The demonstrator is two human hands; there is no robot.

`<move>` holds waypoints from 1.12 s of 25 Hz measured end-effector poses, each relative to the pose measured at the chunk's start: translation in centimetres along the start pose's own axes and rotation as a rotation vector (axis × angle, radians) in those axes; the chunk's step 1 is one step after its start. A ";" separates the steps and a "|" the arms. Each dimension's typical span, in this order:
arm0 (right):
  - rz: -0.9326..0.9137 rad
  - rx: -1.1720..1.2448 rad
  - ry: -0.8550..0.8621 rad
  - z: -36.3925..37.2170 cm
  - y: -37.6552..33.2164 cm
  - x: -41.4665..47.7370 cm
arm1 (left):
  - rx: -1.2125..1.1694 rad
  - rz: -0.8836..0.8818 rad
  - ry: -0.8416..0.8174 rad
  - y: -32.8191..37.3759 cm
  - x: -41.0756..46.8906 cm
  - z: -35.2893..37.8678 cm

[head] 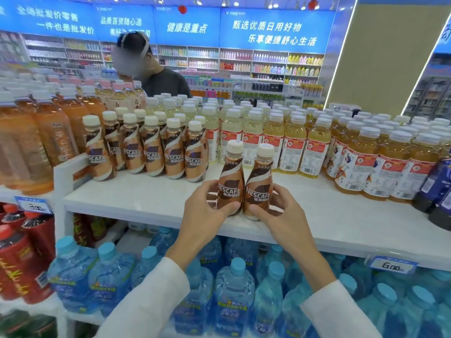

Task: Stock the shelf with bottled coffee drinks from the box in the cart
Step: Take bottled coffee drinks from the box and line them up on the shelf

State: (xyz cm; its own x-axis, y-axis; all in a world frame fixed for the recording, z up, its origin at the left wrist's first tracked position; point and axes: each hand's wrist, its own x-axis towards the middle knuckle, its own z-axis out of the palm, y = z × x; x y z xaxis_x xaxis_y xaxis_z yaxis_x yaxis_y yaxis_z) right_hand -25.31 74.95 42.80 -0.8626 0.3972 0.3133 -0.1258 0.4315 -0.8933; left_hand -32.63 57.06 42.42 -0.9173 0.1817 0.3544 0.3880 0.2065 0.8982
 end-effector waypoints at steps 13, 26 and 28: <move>-0.114 0.001 -0.207 20.8 -6.8 4.8 | 0.150 -0.089 0.343 -7.3 5.5 -16.3; -0.136 -0.095 -0.124 26.7 -7.3 7.4 | 0.241 -0.055 0.556 -10.2 8.8 -17.5; -0.137 -0.083 -0.119 26.7 -7.3 7.4 | 0.254 -0.052 0.570 -10.3 8.8 -17.4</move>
State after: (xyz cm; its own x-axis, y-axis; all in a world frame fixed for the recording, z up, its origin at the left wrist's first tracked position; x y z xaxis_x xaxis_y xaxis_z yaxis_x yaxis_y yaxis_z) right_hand -43.81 53.11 43.07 -0.8928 0.2338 0.3851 -0.2091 0.5420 -0.8140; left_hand -46.30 39.79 40.84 -0.8123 -0.3617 0.4576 0.2864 0.4361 0.8531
